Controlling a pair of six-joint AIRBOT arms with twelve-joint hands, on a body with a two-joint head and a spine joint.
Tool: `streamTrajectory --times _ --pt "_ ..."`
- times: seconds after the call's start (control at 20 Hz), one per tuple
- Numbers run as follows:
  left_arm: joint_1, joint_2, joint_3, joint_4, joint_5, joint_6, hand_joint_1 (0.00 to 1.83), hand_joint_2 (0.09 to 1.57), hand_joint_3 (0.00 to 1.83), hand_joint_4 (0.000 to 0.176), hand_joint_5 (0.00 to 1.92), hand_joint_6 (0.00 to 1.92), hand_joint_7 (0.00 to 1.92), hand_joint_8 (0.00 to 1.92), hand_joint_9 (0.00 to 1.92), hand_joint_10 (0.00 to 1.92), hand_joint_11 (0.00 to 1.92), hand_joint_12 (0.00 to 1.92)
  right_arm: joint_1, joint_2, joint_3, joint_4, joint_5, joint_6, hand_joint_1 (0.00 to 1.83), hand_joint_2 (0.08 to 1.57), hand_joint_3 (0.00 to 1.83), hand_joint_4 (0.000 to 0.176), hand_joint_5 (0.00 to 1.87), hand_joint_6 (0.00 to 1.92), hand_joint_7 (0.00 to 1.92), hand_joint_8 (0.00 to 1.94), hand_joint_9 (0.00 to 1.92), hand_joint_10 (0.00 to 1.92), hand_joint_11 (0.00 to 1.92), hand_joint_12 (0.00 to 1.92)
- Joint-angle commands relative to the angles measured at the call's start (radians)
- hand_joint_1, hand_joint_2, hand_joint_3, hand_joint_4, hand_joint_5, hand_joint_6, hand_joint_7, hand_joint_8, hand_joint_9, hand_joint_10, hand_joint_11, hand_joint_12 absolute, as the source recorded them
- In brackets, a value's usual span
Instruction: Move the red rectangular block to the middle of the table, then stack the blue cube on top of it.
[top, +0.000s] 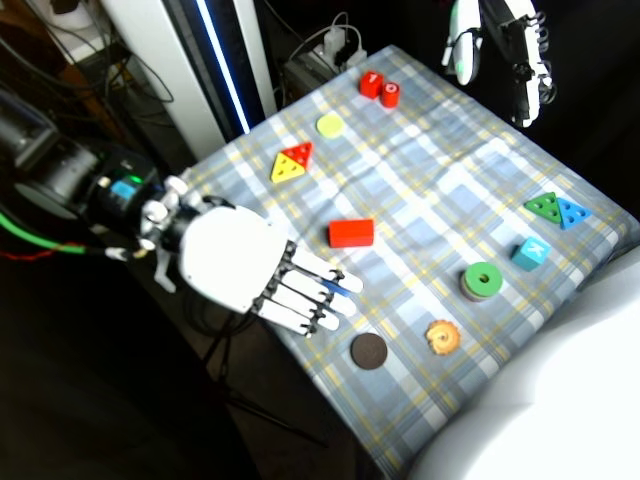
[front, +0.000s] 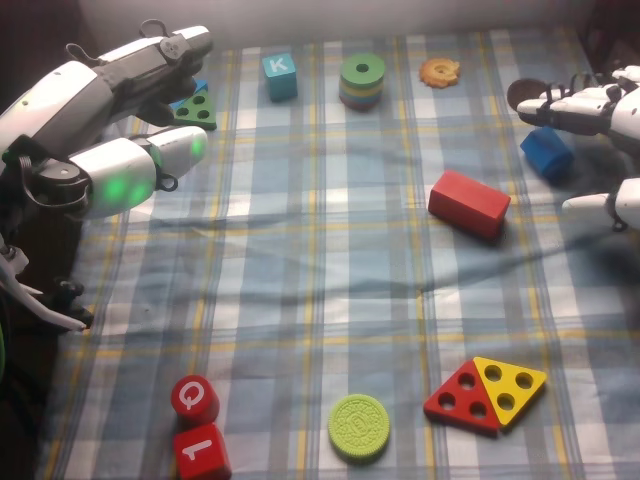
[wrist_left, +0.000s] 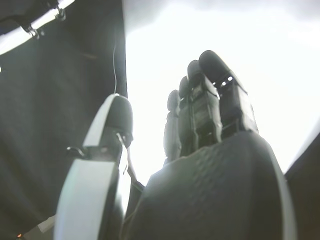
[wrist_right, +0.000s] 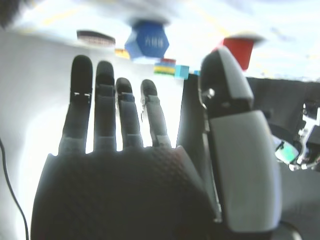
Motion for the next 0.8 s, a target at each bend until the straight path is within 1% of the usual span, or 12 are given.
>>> streamTrajectory --times 0.0,0.05,0.1,0.15,0.2,0.25,0.3,0.35,0.45,0.55,0.7,0.75 --pt "-0.006 0.006 0.001 0.015 -0.123 -0.007 0.89 1.36 0.0 0.0 0.26 0.0 0.29 0.01 0.32 0.13 0.0 1.31 0.019 -0.004 0.009 0.009 0.093 -0.01 0.68 1.24 0.0 0.015 0.16 0.01 0.21 0.0 0.12 0.39 0.0 0.82" --pt "-0.006 0.006 0.001 0.015 -0.123 -0.007 0.91 1.36 0.0 0.0 0.26 0.0 0.29 0.01 0.33 0.13 0.0 1.3 0.032 -0.014 0.018 0.011 0.077 -0.019 0.69 1.24 0.0 0.017 0.16 0.0 0.18 0.0 0.1 0.44 0.0 0.86" --pt "-0.006 0.006 0.001 0.015 -0.123 -0.007 0.91 1.36 0.0 0.0 0.25 0.0 0.27 0.0 0.32 0.13 0.0 1.3 0.039 -0.022 0.027 0.011 0.069 -0.02 0.68 1.24 0.0 0.011 0.15 0.0 0.17 0.0 0.09 0.45 0.0 0.86" --pt "-0.006 0.006 0.001 0.014 -0.123 -0.007 0.91 1.36 0.0 0.0 0.25 0.0 0.26 0.0 0.33 0.13 0.0 1.32 0.043 -0.027 0.033 0.011 0.063 -0.02 0.64 1.25 0.0 0.011 0.15 0.0 0.17 0.0 0.07 0.47 0.0 0.97" --pt "-0.006 0.006 0.001 0.014 -0.123 -0.007 0.9 1.36 0.0 0.0 0.26 0.0 0.27 0.0 0.34 0.13 0.0 1.31 0.049 -0.035 0.043 0.011 0.053 -0.02 0.68 1.24 0.0 0.0 0.18 0.01 0.21 0.01 0.08 0.53 0.0 1.14" --pt "-0.006 0.006 0.001 0.014 -0.123 -0.007 0.91 1.36 0.0 0.0 0.27 0.01 0.28 0.01 0.35 0.14 0.0 1.33 0.055 -0.041 0.051 0.011 0.041 -0.02 0.79 1.23 0.0 0.0 0.18 0.01 0.21 0.01 0.03 0.66 0.0 1.25" --pt "-0.006 0.006 0.001 0.014 -0.123 -0.007 0.91 1.36 0.0 0.0 0.27 0.01 0.29 0.01 0.36 0.14 0.0 1.34 0.058 -0.045 0.055 0.011 0.035 -0.02 0.82 1.23 0.0 0.0 0.18 0.01 0.21 0.0 0.01 0.73 0.0 1.29" --pt "-0.005 0.006 0.001 0.014 -0.123 -0.008 0.89 1.37 0.0 0.0 0.26 0.0 0.27 0.0 0.35 0.14 0.0 1.34 0.061 -0.047 0.059 0.011 0.032 -0.02 0.91 1.22 0.0 0.0 0.19 0.01 0.24 0.01 0.03 0.79 0.0 1.41" --pt "-0.005 0.006 0.001 0.014 -0.123 -0.01 0.87 1.37 0.0 0.0 0.26 0.0 0.27 0.0 0.32 0.14 0.0 1.36 0.065 -0.049 0.065 0.011 0.021 -0.023 0.93 1.23 0.0 0.0 0.2 0.01 0.26 0.01 0.02 0.77 0.0 1.38" --pt "-0.004 0.005 0.001 0.014 -0.124 -0.011 0.87 1.37 0.0 0.0 0.26 0.0 0.28 0.01 0.33 0.14 0.0 1.36 0.069 -0.049 0.067 0.011 0.012 -0.029 1.0 1.21 0.0 0.0 0.26 0.02 0.35 0.04 0.1 0.8 0.0 1.35" --pt "-0.002 0.005 0.001 0.014 -0.127 -0.015 0.86 1.37 0.0 0.0 0.26 0.0 0.28 0.01 0.33 0.15 0.0 1.36 0.07 -0.06 0.074 0.011 0.009 -0.029 1.07 1.21 0.0 0.0 0.34 0.03 0.41 0.04 0.14 0.81 0.0 1.48" --pt "-0.002 0.005 0.001 0.014 -0.128 -0.016 0.86 1.37 0.0 0.0 0.26 0.0 0.29 0.01 0.33 0.15 0.0 1.36 0.071 -0.064 0.077 0.012 0.006 -0.029 1.09 1.21 0.0 0.0 0.42 0.05 0.47 0.05 0.16 0.88 0.0 1.53"
